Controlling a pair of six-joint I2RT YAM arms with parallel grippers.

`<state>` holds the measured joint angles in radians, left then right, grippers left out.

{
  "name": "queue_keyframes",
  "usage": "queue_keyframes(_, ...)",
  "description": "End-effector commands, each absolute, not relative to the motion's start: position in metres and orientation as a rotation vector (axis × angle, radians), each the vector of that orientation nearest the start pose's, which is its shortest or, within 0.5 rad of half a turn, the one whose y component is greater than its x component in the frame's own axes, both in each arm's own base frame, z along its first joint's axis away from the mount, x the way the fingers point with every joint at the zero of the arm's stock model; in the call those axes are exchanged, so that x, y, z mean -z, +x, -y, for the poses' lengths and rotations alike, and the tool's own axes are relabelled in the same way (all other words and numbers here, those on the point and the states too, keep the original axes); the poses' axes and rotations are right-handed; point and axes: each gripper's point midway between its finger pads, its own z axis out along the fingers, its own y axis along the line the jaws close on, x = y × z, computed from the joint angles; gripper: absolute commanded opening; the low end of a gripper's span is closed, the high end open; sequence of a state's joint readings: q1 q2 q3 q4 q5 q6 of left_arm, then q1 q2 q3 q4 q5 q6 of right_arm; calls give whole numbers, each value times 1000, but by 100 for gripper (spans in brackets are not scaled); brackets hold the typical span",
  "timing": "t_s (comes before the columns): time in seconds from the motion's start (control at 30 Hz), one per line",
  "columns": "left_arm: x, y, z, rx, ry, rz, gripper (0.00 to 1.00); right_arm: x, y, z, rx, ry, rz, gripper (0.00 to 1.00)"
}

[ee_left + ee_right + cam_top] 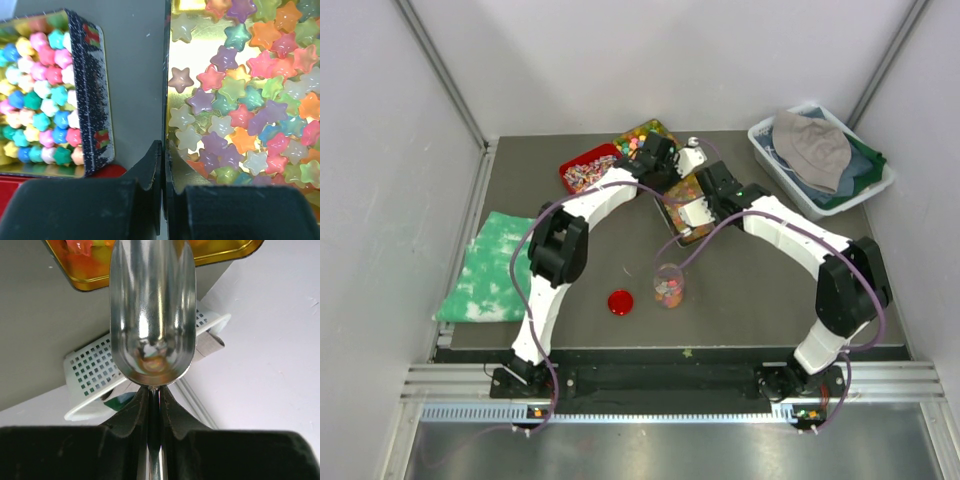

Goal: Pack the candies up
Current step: Scoop the fake candies from the storage box.

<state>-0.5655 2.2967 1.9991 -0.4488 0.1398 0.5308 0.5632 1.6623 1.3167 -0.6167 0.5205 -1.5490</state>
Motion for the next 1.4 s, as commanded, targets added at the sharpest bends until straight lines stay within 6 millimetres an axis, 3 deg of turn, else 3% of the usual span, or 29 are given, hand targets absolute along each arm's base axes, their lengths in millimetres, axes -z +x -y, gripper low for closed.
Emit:
queue_keyframes(0.0,-217,518,346,174,1211,-1657,0,-196,424,-115,1133,-2159,-1473,0)
queue_keyframes(0.33,-240,505,353,203,1229,-1606,0,-169,419,-107,1194,-2252,-1472,0)
queue_keyframes(0.77,-238,500,363,233,1238,-1604,0,-141,407,-135,1044,-2267,-1454,0)
queue_keyframes(1.13,-234,501,362,230,1238,-1618,0,-105,383,-139,821,-2294,-1565,0)
queue_keyframes(1.37,-231,500,362,236,1238,-1628,0,-104,378,-140,736,-2290,-1623,0)
